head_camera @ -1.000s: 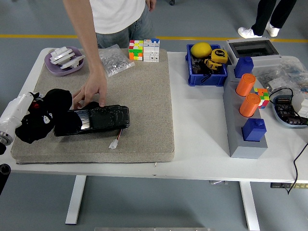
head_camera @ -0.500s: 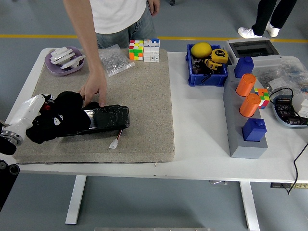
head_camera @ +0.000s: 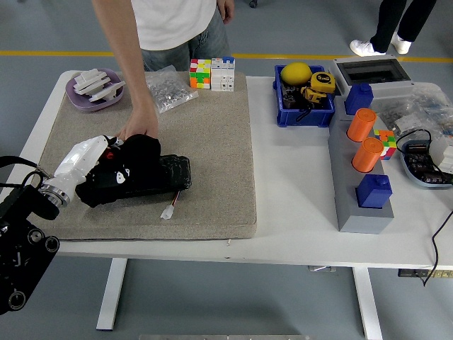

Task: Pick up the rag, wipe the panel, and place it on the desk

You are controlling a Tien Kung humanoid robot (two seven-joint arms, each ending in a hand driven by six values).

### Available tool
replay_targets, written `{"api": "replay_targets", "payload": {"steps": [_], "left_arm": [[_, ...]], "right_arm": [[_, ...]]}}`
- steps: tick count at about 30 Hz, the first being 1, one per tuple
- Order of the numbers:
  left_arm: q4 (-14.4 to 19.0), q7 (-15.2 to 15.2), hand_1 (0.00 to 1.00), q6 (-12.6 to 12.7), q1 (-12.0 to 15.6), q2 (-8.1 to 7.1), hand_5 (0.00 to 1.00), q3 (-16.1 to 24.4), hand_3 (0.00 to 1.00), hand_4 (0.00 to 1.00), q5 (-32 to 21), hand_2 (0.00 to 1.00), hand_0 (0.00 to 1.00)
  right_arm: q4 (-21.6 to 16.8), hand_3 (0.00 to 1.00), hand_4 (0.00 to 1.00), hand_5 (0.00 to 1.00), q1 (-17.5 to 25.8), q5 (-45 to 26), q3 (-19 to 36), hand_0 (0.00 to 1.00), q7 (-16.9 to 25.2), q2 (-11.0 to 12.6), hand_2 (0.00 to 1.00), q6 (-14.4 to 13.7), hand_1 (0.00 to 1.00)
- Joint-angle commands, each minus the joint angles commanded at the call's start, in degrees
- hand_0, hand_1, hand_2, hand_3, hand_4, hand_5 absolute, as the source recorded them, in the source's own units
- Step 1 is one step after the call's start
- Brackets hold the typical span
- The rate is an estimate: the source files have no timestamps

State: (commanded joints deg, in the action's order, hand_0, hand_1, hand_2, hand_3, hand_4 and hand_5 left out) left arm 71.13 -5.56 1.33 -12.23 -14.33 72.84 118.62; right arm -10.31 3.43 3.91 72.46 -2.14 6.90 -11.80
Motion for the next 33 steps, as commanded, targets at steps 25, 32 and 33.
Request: {"api": "replay_targets", "payload": {"steps": [25,32,33], "left_arm": [[-0.4,-1.5,0.196,1.0,-5.9,1.75,0.002,-12.3,0.455,0.421,-1.6,0.505,0.248],[-1.4,-1.5,0.199,1.2,-5.1,1.76,0.002,-10.9,0.458,0.432,-1.5,0.507,0.247],[-1.5,-1.5,0.199,1.3,-4.9,1.73,0.002,-10.6,0.458,0.432,-1.3,0.507,0.247]], "right_arm": [[0.0,0.618,0.998,0.472,-0.6,0.6,0.3,0.767,-0.1,0.2,0.672,0.2,0.666],[0.0,0.618,0.998,0.472,-0.3,0.2,0.1,0.767,-0.1,0.0,0.672,0.2,0.665],[0.0,0.618,0.998,0.472,-0.3,0.2,0.1,0.767,-0.1,0.1,0.672,0.2,0.665]]}}
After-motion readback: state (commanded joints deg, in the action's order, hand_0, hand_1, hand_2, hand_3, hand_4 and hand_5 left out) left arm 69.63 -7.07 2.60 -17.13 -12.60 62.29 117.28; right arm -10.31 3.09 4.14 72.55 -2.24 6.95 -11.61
